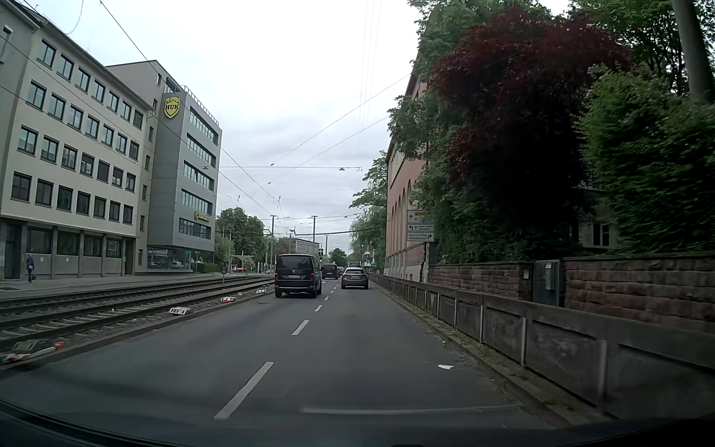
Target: Follow the waypoints while adhering to traffic rules and regulations
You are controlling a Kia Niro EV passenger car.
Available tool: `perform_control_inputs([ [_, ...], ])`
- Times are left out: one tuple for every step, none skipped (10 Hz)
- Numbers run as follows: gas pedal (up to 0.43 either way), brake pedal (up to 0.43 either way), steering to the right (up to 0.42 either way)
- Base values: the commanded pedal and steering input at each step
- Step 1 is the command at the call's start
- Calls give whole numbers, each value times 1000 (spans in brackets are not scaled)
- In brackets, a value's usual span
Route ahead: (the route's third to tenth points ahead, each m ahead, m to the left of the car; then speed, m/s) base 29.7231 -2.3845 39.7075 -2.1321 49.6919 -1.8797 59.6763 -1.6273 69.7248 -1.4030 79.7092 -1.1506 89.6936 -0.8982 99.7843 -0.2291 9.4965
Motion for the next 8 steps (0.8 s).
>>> perform_control_inputs([
  [47, 0, -17],
  [39, 0, -15],
  [39, 0, -13],
  [39, 0, -10],
  [39, 0, -10],
  [39, 0, -9],
  [39, 0, -8],
  [39, 0, -8],
])
